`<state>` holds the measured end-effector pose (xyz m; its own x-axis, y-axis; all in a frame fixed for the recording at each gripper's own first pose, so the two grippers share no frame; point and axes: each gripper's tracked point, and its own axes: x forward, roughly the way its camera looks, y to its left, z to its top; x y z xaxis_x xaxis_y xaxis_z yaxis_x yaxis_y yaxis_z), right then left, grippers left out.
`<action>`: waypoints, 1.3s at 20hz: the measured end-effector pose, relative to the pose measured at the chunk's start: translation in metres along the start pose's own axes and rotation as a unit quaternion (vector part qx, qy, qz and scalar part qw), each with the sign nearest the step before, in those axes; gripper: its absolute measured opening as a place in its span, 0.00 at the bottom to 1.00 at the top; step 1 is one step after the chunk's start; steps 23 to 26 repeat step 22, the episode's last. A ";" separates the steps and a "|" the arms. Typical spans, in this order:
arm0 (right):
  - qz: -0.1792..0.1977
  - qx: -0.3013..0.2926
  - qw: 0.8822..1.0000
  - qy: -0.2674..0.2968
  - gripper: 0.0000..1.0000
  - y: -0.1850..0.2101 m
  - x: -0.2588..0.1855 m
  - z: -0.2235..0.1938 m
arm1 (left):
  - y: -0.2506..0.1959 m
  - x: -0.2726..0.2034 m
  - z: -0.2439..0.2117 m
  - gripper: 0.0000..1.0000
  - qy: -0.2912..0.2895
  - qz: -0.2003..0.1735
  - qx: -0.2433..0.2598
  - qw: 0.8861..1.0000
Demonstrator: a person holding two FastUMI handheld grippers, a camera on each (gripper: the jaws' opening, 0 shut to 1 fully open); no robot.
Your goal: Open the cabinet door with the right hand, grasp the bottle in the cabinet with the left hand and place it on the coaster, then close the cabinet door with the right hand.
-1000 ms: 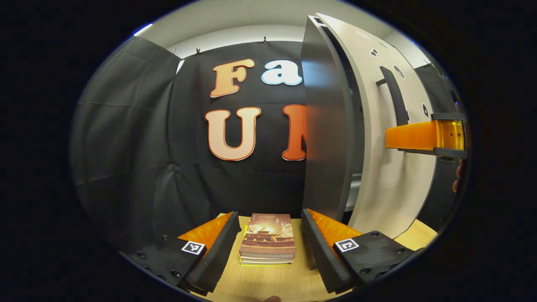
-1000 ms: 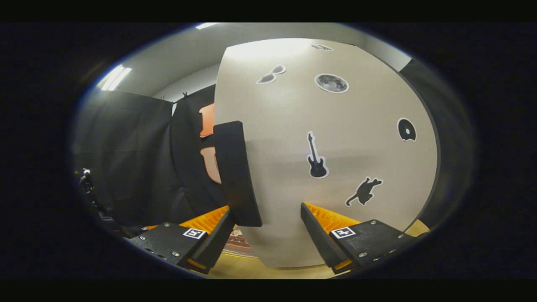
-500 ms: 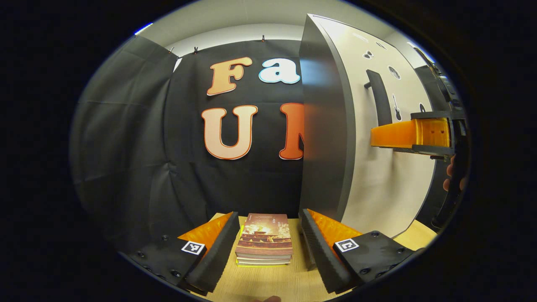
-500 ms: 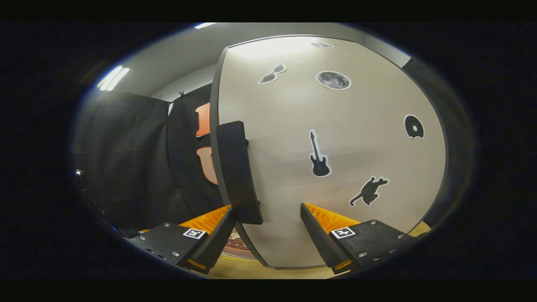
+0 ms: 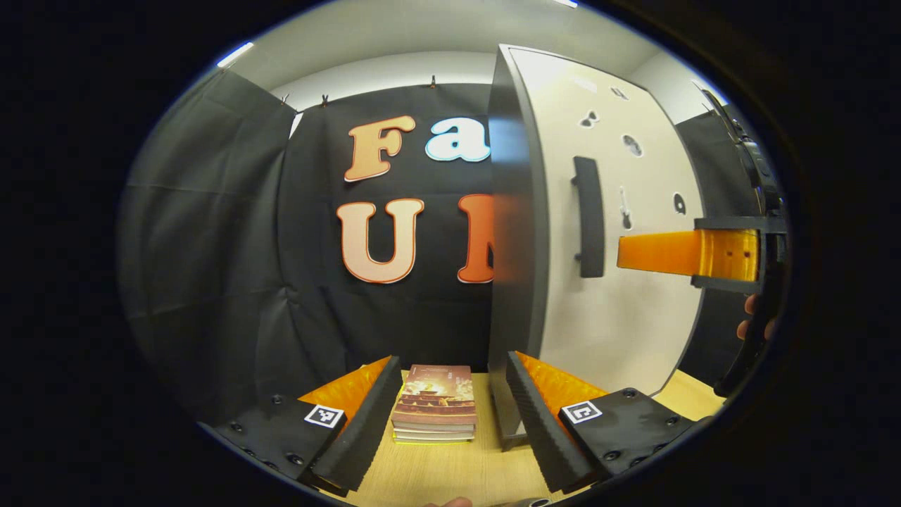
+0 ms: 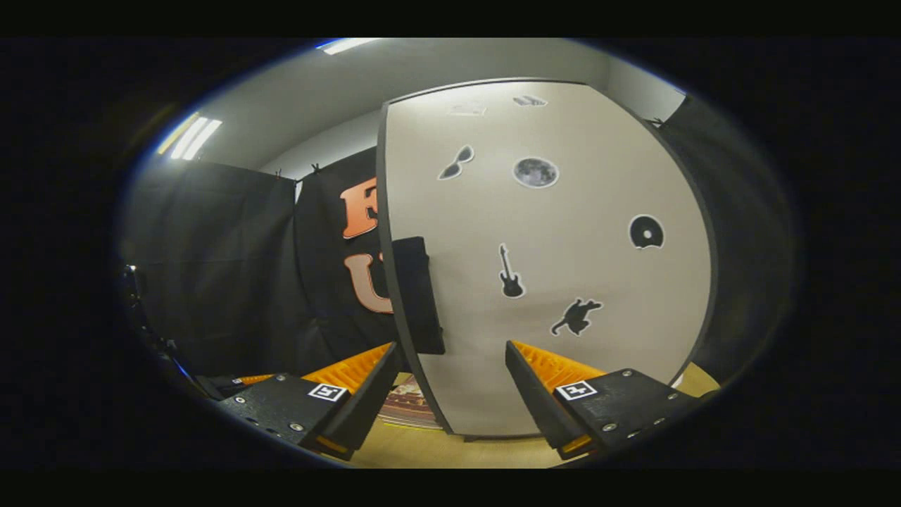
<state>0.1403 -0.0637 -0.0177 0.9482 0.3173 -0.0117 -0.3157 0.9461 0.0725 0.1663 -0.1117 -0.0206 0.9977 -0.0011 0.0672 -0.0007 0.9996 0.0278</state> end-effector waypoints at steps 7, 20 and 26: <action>-0.052 -0.014 0.999 0.002 0.92 -0.049 -0.132 0.011 | -0.069 -0.080 0.028 0.94 -0.015 -0.020 -0.008 1.000; -0.121 -0.051 0.991 -0.015 0.92 -0.061 -0.268 0.017 | -0.084 -0.199 0.064 0.96 -0.032 -0.010 0.011 0.999; -0.122 -0.051 0.991 -0.008 0.92 -0.056 -0.275 0.013 | -0.083 -0.207 0.062 0.96 -0.029 -0.011 0.007 0.999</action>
